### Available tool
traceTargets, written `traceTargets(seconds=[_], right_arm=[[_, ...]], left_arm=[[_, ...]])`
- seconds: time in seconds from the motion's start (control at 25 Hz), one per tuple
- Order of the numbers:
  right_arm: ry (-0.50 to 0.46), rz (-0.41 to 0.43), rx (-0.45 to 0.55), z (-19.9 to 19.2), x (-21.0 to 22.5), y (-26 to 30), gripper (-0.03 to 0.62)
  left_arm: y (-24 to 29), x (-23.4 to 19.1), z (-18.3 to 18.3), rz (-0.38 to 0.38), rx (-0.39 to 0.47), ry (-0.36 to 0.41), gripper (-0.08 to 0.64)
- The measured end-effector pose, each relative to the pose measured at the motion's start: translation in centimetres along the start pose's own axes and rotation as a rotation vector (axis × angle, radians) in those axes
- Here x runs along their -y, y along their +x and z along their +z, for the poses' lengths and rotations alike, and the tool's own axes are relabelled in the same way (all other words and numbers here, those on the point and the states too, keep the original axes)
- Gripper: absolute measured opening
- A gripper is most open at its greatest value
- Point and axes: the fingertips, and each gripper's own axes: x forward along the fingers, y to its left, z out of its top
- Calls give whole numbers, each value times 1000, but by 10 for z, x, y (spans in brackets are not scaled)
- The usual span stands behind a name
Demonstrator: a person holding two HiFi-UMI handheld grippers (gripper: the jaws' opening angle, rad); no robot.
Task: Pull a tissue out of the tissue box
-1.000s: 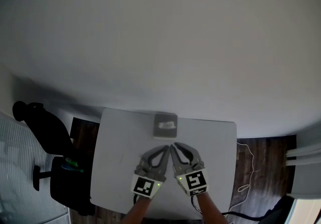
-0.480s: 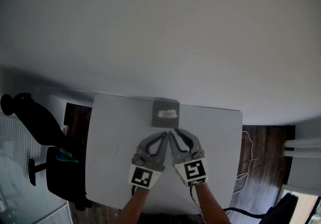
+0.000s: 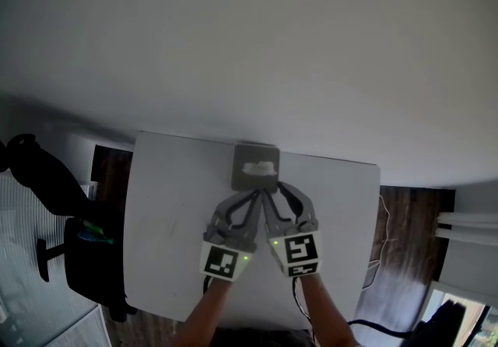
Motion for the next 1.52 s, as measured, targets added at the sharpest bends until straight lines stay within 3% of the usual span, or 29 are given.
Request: traceTargets(seconds=[0.32,0.92,1.04,1.44,1.52], right_arm=[[23,1,-32,-16,11,17,164],[79,-4,-104,-33,17,41,181],[52,-8,-113,-33,17,42,179],[11,-8,-120,-33,16,45,156],[6,-14,-125,-34,18,46,117]], left_arm=[[11,-9,-22,14,-32,15,-8],[21,-22,-28,22,-30,-8,-8],[22,-24,-28,20,-34,23,-8],[21,-26,-33,27,-33,-7,-8],[19,-27,-35,26,-36,-7,-8]])
